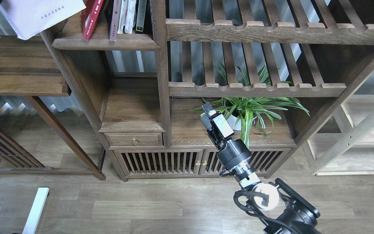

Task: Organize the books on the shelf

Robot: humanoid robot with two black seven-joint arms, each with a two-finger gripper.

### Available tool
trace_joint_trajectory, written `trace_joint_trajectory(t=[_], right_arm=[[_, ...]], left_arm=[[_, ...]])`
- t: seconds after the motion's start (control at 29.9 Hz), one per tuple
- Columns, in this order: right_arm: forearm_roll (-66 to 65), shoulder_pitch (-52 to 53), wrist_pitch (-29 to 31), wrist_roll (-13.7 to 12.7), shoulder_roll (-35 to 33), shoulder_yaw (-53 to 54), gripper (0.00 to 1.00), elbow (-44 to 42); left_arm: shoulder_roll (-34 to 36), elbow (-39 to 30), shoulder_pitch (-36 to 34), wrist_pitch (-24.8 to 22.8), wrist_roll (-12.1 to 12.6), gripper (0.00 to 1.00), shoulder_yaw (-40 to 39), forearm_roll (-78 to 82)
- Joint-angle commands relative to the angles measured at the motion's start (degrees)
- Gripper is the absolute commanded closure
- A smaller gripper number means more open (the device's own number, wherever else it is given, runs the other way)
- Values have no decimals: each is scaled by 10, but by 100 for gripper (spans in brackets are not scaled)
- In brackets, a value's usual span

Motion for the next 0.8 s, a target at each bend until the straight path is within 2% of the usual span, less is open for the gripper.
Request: trace_joint_trajectory(t=[0.0, 0.23, 0.6, 0.77], right_arm=[[0, 0, 0, 0, 0, 0, 0, 0], [0, 0, 0, 0, 0, 12, 0, 0], [1, -1, 0, -1, -1, 20, 0, 8], [10, -7, 0, -1, -9, 29, 0, 10]], left_arm=[[1, 0, -11, 41, 0, 99, 22, 1], [0, 3, -20, 101, 0, 98, 48, 9], [-7, 36, -56, 123, 0, 98, 89, 18], [-11, 63, -98, 123, 0, 98, 122, 19]])
